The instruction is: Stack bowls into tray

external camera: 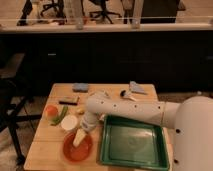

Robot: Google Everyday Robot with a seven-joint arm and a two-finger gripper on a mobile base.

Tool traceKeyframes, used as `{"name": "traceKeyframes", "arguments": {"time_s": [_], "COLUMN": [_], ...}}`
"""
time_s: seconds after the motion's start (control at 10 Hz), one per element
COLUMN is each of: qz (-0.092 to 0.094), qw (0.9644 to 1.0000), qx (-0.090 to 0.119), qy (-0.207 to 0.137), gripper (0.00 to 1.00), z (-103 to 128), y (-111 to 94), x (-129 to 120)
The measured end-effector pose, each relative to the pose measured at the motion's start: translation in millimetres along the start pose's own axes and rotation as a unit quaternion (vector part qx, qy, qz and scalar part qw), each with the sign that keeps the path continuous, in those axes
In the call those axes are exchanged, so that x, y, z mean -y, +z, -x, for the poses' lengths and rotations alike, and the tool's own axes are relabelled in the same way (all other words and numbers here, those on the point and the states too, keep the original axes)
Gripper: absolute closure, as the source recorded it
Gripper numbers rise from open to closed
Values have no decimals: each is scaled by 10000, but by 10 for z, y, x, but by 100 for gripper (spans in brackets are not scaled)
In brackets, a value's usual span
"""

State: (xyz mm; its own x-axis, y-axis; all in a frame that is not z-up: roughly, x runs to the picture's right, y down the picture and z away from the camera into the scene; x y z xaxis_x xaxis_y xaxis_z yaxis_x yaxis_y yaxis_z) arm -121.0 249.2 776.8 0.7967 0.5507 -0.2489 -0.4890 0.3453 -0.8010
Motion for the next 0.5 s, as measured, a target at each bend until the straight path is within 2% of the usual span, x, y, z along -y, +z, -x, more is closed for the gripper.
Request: {"name": "traceKeyframes", "arguments": {"time_s": [0.1,0.2,0.3,0.5], "qz": [84,146,194,312], "qw": [9999,9996,9993,9989], "qx": [-129,-199,-273,-290], "qy": [-73,-122,-165,-209], "gripper": [22,30,38,60], "z": [20,22,-7,-22], "y": [65,111,141,202], "x": [-25,-36,-43,-53]}}
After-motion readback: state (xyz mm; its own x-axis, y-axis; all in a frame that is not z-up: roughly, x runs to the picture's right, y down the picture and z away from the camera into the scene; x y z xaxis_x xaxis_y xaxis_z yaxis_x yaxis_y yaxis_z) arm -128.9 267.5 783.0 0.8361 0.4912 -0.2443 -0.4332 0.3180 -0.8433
